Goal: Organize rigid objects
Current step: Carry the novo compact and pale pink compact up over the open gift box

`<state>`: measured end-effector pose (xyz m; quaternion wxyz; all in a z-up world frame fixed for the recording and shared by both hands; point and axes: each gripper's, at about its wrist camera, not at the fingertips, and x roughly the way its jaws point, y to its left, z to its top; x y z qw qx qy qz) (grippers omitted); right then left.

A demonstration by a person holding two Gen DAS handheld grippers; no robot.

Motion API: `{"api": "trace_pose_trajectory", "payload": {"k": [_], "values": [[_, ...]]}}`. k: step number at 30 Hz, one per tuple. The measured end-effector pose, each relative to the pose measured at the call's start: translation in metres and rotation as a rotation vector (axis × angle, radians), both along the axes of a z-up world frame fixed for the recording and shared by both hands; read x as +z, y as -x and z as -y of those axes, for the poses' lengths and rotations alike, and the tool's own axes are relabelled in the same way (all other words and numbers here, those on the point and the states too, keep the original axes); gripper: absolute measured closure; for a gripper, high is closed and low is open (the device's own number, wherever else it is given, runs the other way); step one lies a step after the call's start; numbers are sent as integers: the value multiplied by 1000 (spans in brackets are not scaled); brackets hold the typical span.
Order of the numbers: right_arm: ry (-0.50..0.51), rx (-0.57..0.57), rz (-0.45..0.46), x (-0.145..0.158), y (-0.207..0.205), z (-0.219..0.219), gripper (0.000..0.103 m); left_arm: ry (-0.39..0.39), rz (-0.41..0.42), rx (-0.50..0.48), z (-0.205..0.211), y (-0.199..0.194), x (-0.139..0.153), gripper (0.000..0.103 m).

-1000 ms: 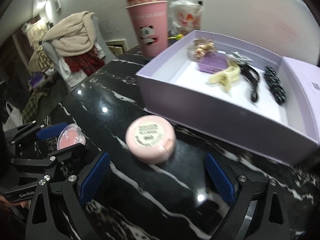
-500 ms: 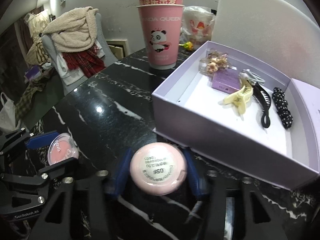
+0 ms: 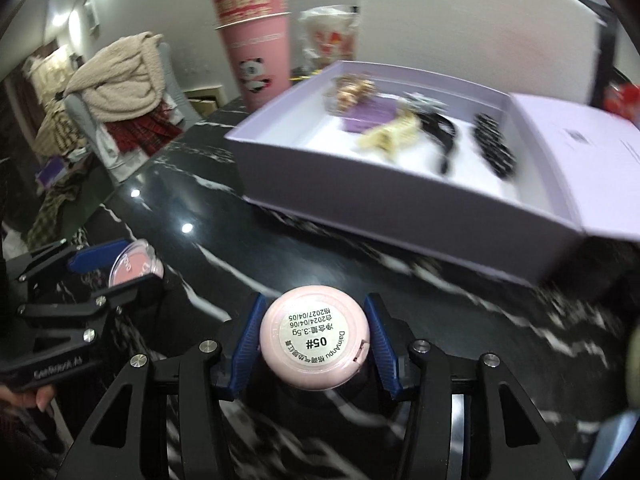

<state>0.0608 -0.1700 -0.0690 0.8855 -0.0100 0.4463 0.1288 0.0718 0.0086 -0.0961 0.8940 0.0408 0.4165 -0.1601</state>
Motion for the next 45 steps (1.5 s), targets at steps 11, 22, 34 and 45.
{"api": "trace_pose_trajectory", "payload": {"k": [11, 22, 34, 45], "values": [[-28, -126, -2, 2, 30, 44, 52, -9, -2, -104, 42, 12, 0, 48], [4, -125, 25, 0, 38, 39, 40, -33, 38, -112, 40, 21, -2, 48], [-49, -115, -10, 3, 42, 46, 52, 59, -16, -127, 40, 20, 4, 48], [-44, -119, 19, 18, 61, 51, 52, 35, 23, -172, 58, 33, 23, 48]]}}
